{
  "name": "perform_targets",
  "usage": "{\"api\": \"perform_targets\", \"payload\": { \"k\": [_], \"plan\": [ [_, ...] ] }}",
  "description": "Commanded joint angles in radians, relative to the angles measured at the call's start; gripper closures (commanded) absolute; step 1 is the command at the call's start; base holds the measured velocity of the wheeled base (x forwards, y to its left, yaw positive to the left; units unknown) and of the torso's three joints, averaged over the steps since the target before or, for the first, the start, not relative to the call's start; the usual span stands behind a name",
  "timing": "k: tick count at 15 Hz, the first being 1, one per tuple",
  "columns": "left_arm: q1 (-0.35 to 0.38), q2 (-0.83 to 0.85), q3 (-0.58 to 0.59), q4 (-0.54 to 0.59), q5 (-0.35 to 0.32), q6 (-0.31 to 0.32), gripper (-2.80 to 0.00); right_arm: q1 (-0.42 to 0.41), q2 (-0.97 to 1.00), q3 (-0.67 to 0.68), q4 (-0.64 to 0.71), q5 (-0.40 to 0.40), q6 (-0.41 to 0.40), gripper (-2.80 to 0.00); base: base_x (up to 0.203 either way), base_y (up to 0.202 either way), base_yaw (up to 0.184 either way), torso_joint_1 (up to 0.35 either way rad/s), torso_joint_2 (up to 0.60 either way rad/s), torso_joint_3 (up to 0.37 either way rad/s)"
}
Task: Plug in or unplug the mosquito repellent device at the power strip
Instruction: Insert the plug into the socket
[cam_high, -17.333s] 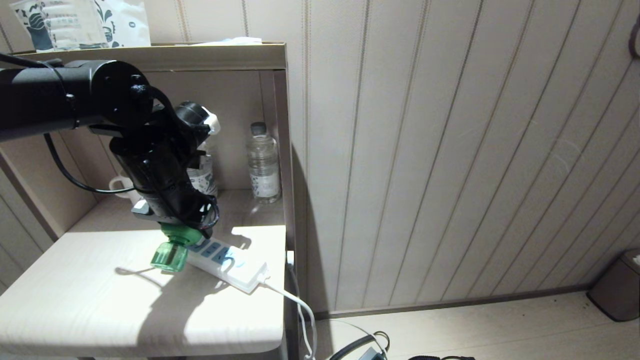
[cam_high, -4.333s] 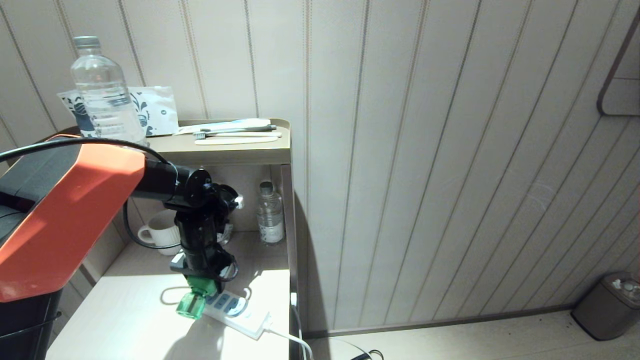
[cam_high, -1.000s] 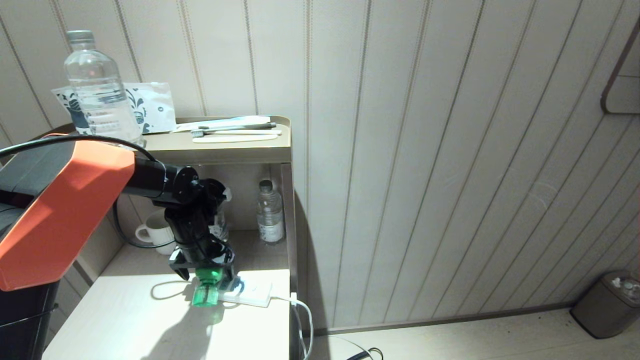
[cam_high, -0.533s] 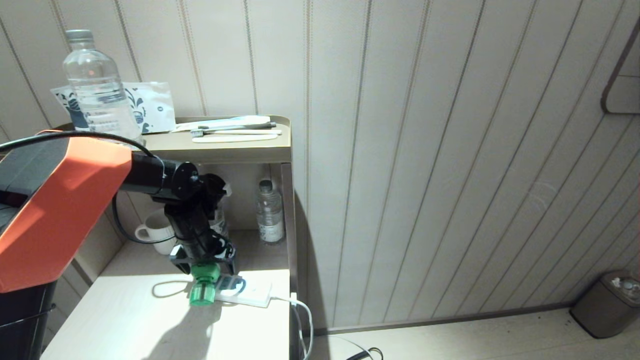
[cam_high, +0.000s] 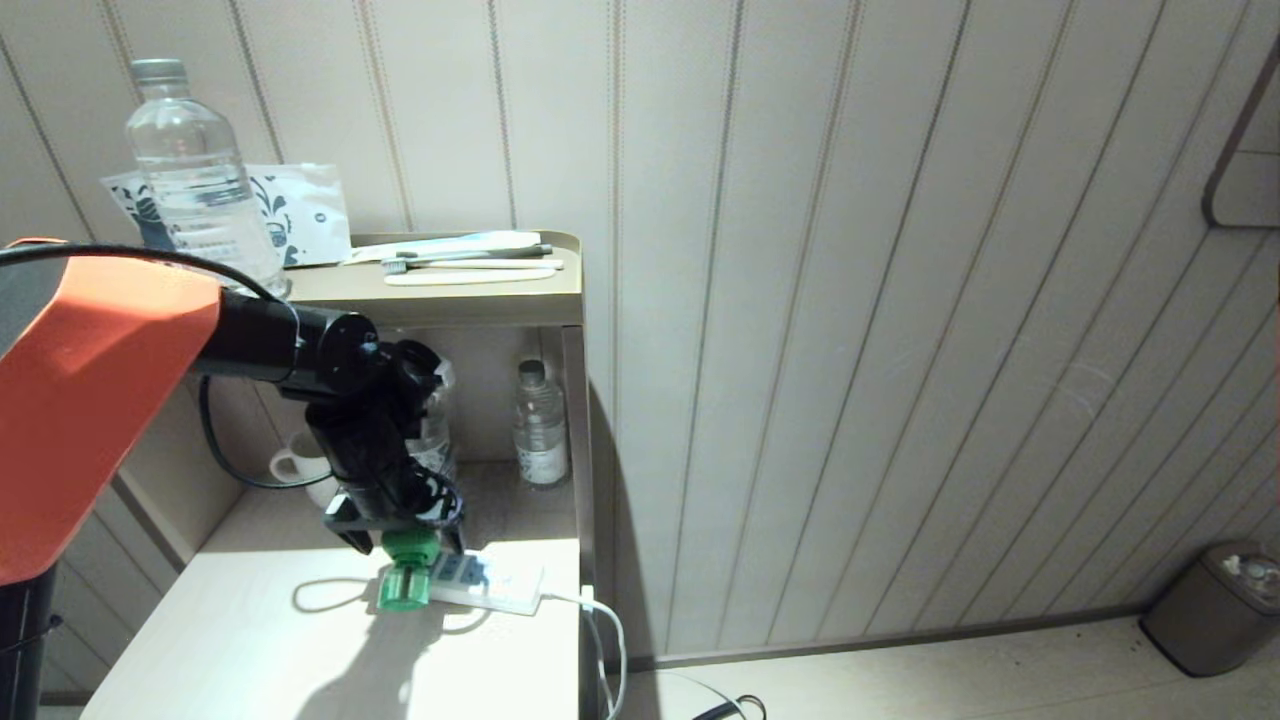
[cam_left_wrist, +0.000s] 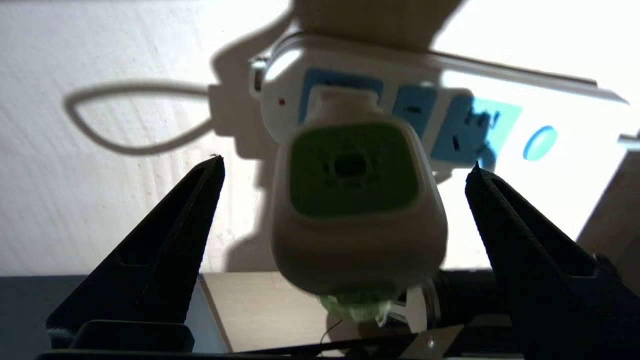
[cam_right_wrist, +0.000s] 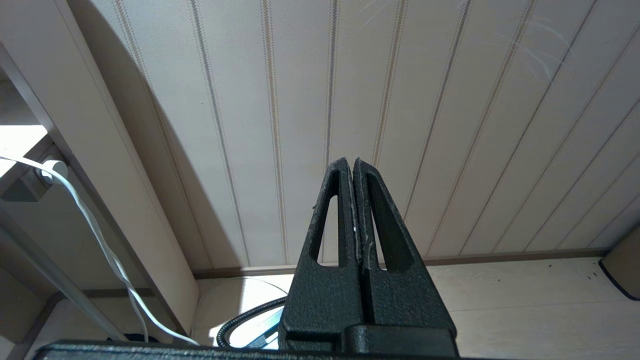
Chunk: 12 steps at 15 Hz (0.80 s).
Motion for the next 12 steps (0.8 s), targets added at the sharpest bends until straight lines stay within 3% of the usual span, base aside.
{"api": "perform_targets", "payload": {
  "k": [1, 12],
  "plan": [
    [-0.008, -0.070, 0.040, 0.004, -0.018, 0.003, -2.80, 0.000, 0.000, 0.000, 0.000, 0.000, 0.000, 0.00, 0.000, 0.000, 0.000, 0.000, 0.00, 0.000],
    [-0.020, -0.292, 0.034, 0.038, 0.001, 0.000, -2.80, 0.000, 0.000, 0.000, 0.000, 0.000, 0.000, 0.00, 0.000, 0.000, 0.000, 0.000, 0.00, 0.000]
  ]
}}
